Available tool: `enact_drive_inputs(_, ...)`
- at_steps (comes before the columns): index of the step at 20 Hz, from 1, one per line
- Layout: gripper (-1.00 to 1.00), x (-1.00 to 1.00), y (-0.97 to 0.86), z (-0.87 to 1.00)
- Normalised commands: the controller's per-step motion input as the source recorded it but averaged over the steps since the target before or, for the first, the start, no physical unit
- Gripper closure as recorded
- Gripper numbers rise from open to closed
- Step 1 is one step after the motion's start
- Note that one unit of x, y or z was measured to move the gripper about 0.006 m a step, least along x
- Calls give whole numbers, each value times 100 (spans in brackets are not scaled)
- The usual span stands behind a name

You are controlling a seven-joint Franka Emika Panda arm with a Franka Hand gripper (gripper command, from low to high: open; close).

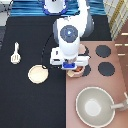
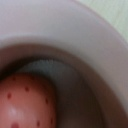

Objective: Take the lid off the pot, put the pot on the plate, and use the tool to push the pot to the front of the table.

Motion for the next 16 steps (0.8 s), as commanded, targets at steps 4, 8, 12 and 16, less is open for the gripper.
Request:
enact_drive_inputs(4,100,-12,-37,100)
enact_drive_inputs(8,100,-39,-69,94)
enact_drive_inputs(12,100,-38,-67,72)
enact_drive_inputs(16,100,-44,-70,26)
